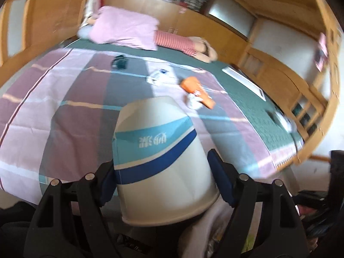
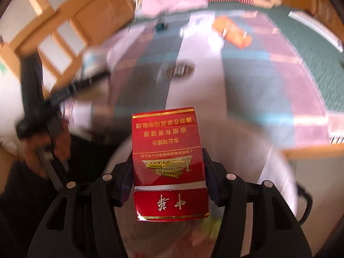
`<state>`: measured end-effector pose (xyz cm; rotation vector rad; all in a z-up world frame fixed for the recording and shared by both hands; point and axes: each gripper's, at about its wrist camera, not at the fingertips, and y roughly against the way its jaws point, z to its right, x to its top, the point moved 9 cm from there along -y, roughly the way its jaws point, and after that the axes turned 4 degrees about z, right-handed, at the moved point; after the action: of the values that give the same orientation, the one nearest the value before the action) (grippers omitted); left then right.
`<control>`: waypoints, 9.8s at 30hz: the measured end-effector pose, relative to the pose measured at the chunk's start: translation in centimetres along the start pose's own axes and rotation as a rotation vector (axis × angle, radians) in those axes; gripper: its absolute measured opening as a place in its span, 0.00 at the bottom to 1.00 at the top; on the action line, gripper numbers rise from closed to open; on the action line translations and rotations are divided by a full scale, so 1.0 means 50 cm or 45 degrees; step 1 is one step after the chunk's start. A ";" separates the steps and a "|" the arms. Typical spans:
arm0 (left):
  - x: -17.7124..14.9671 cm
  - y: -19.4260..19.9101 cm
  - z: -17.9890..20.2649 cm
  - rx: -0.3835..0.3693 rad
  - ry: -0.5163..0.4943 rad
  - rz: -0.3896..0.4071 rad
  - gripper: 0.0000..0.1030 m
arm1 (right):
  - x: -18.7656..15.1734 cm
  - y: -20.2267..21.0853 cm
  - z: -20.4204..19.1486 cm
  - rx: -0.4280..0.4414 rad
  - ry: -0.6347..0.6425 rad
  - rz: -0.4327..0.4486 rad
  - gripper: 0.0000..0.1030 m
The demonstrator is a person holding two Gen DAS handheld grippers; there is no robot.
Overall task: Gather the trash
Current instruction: 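Carry the cup and red box to the wastebasket and release both, then move both tools over the bed and grasp the dark snack bag with right tool, then grasp the white ointment box with the right tool, then grasp the dark snack bag with left tool while right tool holds ointment box, then carry both items to the wastebasket and open both tools to drop them, then move both tools back over the bed toward the orange bag and tissue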
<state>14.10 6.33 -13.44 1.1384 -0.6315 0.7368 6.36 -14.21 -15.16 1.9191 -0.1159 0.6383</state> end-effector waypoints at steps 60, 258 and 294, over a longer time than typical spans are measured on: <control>0.133 -0.152 -0.250 0.283 0.230 -0.097 0.96 | 0.413 0.034 0.007 -0.132 -0.108 0.471 0.89; -0.123 0.027 0.188 -0.271 -0.356 -0.181 0.88 | 0.119 0.197 0.170 -0.069 -0.459 0.526 0.80; 0.065 -0.188 -0.218 0.474 0.128 -0.146 0.91 | 0.501 -0.434 0.188 -0.100 -0.187 -0.058 0.24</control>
<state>24.31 15.06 -19.53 1.4556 -0.3478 0.8283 39.11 -7.88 -23.81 1.8863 -0.1873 0.4555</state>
